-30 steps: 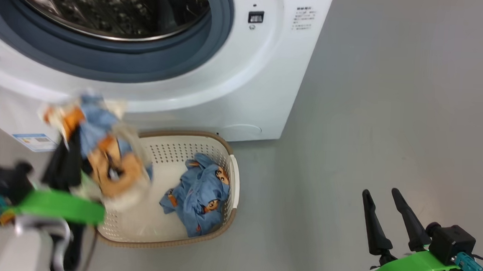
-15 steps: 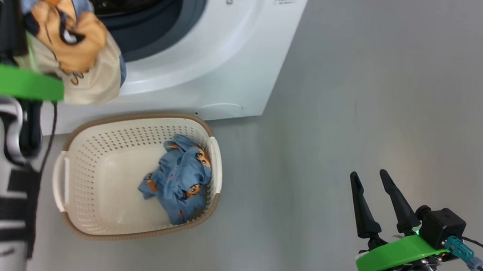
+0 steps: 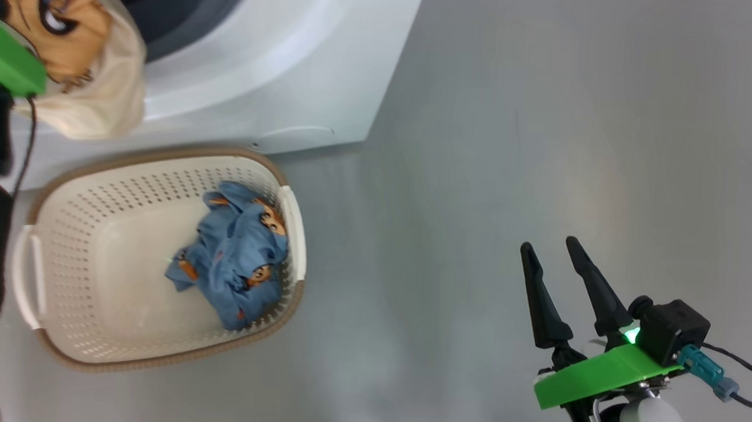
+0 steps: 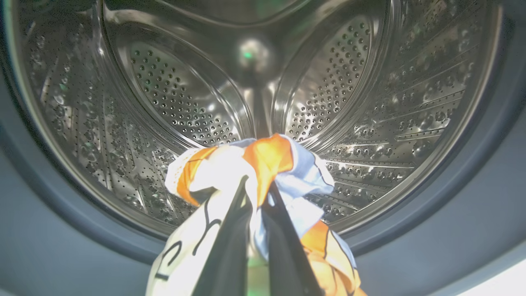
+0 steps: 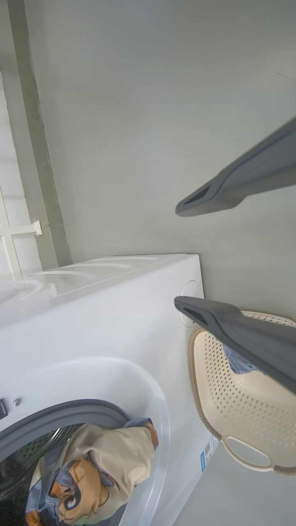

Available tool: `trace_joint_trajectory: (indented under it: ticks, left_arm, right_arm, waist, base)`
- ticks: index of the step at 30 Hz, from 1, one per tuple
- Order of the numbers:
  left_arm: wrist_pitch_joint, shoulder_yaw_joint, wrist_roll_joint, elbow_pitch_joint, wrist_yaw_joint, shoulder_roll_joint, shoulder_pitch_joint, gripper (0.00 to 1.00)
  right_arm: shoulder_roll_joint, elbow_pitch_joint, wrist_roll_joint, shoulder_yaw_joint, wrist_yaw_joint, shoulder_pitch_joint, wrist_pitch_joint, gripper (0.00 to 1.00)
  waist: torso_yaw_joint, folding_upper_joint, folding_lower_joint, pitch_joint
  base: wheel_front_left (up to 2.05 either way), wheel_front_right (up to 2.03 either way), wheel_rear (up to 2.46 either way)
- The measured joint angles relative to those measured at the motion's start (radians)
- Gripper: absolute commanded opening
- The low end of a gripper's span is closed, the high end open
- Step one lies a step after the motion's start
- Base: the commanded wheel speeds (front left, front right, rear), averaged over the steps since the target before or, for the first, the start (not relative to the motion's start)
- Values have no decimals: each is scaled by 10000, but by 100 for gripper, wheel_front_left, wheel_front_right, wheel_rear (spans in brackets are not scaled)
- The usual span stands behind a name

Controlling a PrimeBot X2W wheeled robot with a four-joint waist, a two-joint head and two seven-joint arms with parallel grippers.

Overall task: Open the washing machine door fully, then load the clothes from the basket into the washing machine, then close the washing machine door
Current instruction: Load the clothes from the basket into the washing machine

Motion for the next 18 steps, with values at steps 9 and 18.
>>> trace_joint_trajectory:
  ticks: [9, 18]
  left_arm:
    - [2, -69, -29, 2077, 0, 221, -1898, 0]
    - [0, 780, 523, -957, 188, 336, -2517, 0]
  right_arm:
    - [4, -86, 443, 360, 0, -374, 0, 100]
    - [6, -153, 569, 525, 0, -624, 0, 100]
  waist:
    - [-533, 0, -1, 636]
    - [-861, 1, 0, 1172]
  base:
    - [0, 0, 0]
    - [0, 0, 0]
